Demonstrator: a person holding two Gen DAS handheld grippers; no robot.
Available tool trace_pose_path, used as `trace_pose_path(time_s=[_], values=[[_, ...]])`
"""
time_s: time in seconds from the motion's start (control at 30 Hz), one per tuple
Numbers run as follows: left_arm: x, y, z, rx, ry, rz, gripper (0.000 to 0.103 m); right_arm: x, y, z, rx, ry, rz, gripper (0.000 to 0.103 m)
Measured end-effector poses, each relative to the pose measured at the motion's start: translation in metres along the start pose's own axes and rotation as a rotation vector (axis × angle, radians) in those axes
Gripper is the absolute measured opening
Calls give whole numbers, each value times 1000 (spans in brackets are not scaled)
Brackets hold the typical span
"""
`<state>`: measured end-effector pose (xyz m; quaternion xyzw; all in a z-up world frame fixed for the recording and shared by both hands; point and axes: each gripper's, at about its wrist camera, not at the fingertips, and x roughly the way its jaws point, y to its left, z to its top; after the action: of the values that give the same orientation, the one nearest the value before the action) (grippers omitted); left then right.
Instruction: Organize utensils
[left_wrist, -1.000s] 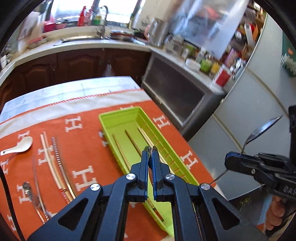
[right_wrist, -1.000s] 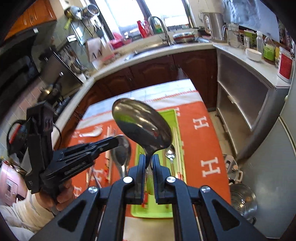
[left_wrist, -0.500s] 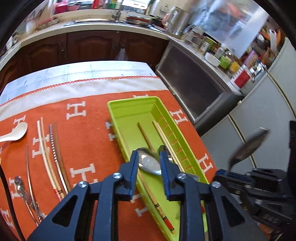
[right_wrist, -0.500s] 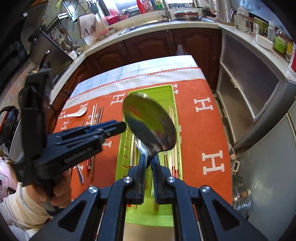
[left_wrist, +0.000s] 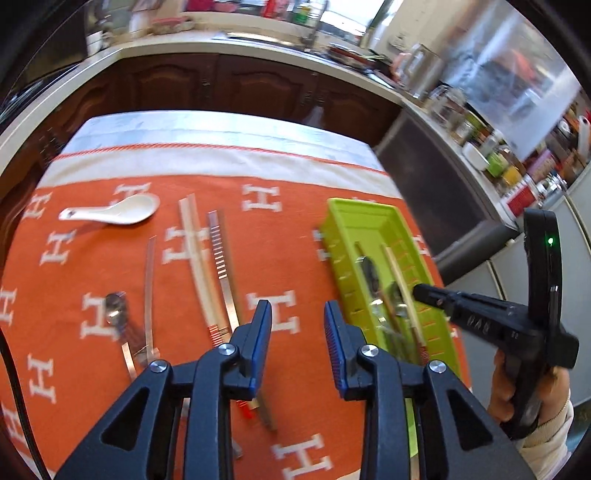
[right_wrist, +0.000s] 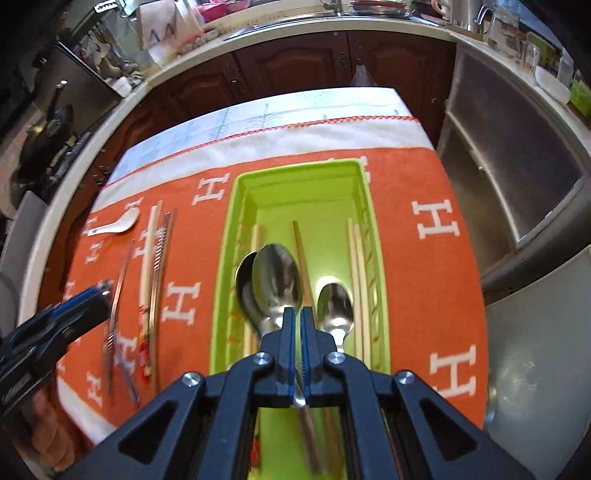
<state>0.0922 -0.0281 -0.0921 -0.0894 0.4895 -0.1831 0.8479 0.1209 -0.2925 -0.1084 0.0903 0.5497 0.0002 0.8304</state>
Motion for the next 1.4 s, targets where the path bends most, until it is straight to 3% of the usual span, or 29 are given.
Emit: trace_pose_path(time_s=[0.23, 0.83, 1.2, 1.4], values=[[-15, 28, -11, -54, -16, 61, 39, -3, 5, 1, 11, 36, -7, 3], [-40, 42, -34, -45, -16, 210, 57, -16, 55, -30, -69, 59, 0, 3], [-55, 49, -44, -31, -45, 261, 68, -18, 90, -40, -138, 66, 10, 3], [-61, 56, -47, -21, -61, 283, 70, -12, 109, -43, -161, 77, 20, 3]])
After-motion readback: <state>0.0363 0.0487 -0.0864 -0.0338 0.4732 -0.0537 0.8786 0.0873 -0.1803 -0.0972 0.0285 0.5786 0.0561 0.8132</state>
